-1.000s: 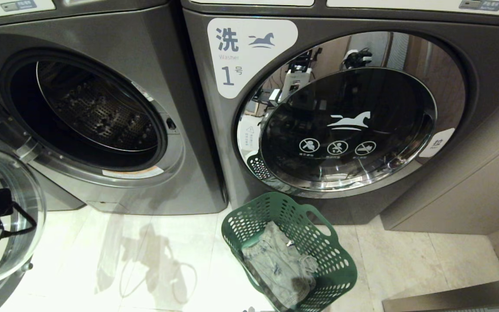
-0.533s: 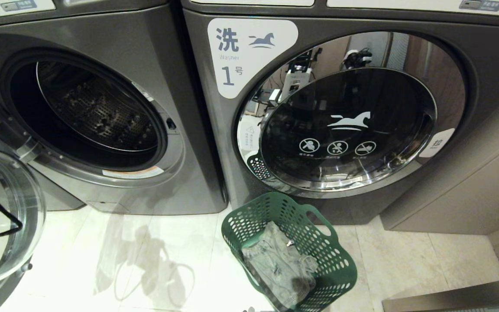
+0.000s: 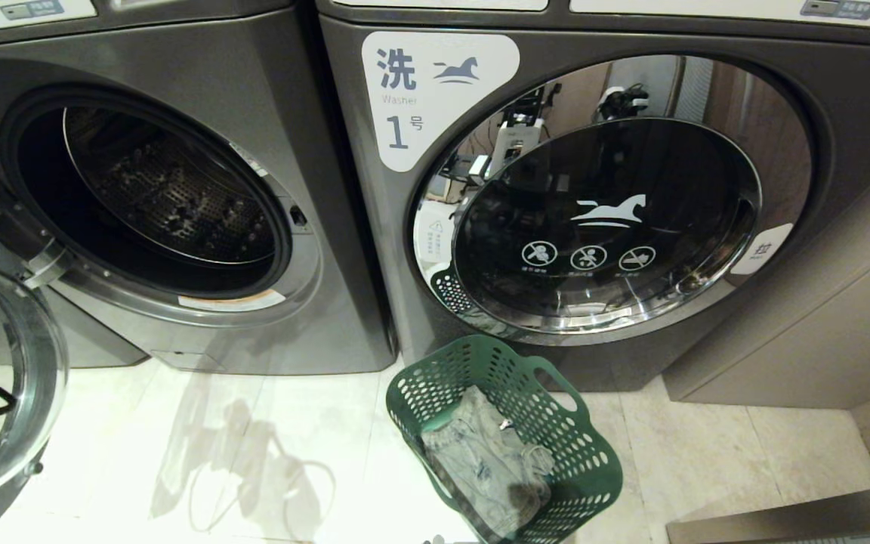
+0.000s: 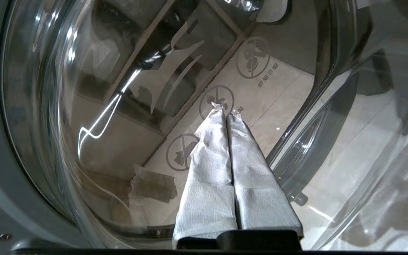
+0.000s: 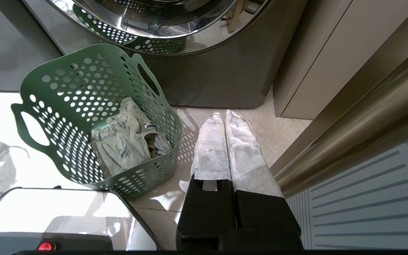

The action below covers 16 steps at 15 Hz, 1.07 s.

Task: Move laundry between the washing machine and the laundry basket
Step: Open the lid of the washing machine

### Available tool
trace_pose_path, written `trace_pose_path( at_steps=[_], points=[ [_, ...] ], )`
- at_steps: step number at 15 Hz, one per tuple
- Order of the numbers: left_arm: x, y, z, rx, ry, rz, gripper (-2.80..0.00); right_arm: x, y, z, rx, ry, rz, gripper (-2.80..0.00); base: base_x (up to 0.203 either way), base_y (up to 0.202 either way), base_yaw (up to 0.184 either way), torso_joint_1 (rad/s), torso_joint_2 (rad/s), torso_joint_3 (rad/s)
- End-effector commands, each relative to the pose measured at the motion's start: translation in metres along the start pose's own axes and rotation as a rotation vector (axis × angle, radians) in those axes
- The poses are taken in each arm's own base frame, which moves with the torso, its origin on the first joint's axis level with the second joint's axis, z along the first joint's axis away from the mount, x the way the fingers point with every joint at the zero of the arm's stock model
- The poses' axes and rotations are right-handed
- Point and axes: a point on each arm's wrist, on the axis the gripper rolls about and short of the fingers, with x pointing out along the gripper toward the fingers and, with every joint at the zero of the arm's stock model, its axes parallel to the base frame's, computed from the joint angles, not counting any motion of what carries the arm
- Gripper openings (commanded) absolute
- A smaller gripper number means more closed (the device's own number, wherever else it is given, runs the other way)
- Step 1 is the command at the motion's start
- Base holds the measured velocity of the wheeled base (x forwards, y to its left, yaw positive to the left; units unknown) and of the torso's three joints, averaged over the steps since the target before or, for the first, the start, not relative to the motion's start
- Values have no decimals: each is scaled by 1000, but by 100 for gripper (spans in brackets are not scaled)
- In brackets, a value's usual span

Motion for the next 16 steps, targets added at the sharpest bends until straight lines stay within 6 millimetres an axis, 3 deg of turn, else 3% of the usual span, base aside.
trace_pose_path(
  at_steps=[1, 9, 13, 16],
  points=[
    [7, 2, -5, 4, 10, 9, -280, 0, 0, 0, 0, 0, 0, -280, 0, 0, 0, 0, 0, 0],
    [47, 13, -19, -8, 14, 65, -280, 0, 0, 0, 0, -2, 0, -280, 0, 0, 0, 0, 0, 0],
    [33, 23, -4, -26, -39, 47, -280, 0, 0, 0, 0, 1, 0, -280, 0, 0, 0, 0, 0, 0],
    [5, 35, 13, -48, -128, -25, -280, 0, 0, 0, 0, 0, 2, -280, 0, 0, 0, 0, 0, 0]
  ],
)
